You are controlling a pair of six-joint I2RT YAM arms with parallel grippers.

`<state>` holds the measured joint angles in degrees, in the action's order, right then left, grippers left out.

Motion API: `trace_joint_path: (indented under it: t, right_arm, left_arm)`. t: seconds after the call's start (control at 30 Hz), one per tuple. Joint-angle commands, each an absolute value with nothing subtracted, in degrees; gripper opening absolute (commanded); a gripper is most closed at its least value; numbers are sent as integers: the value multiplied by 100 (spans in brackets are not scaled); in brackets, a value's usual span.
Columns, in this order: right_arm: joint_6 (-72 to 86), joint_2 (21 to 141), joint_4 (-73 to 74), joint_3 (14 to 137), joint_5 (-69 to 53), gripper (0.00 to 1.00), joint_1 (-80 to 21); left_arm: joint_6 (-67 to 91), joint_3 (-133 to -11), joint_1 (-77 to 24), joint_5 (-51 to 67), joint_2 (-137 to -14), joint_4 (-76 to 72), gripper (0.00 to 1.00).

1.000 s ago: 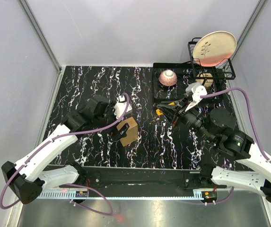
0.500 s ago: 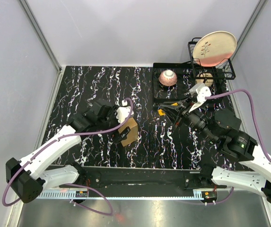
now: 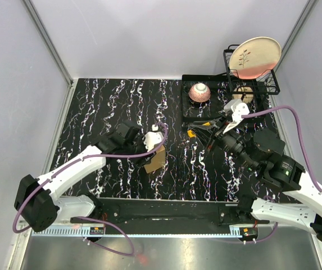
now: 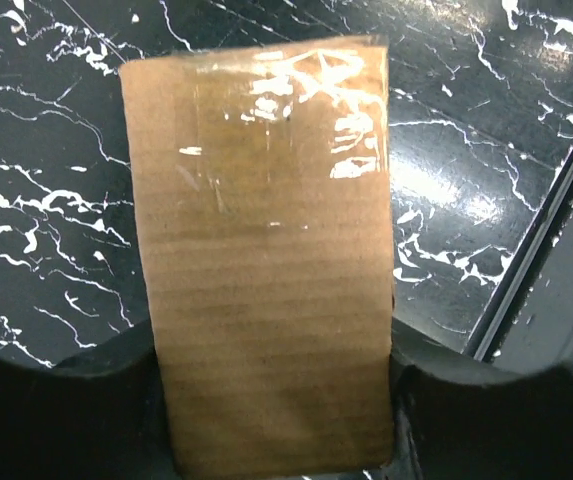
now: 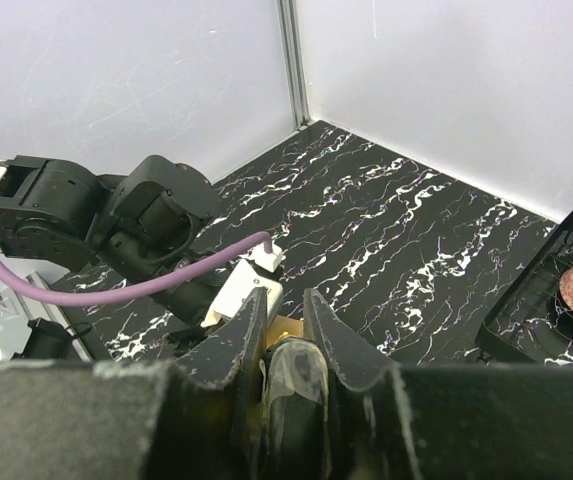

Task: Unpack the express box
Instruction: Pick up the express box from the center of the board.

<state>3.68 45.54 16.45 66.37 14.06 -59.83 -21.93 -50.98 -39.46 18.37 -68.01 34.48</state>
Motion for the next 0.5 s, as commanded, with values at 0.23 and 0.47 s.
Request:
trace_joint_path:
  t: [0.23, 0.47]
  right_arm:
    - [360, 4412, 1565, 6864, 1362, 0, -5976]
    - [-464, 5700, 1512, 7803, 818, 0, -5968]
  left_arm:
    - [-2127, -5554, -3780, 2625, -7137, 2891, 22]
    - [-1145, -7513, -2489, 5279, -7444, 3972, 23]
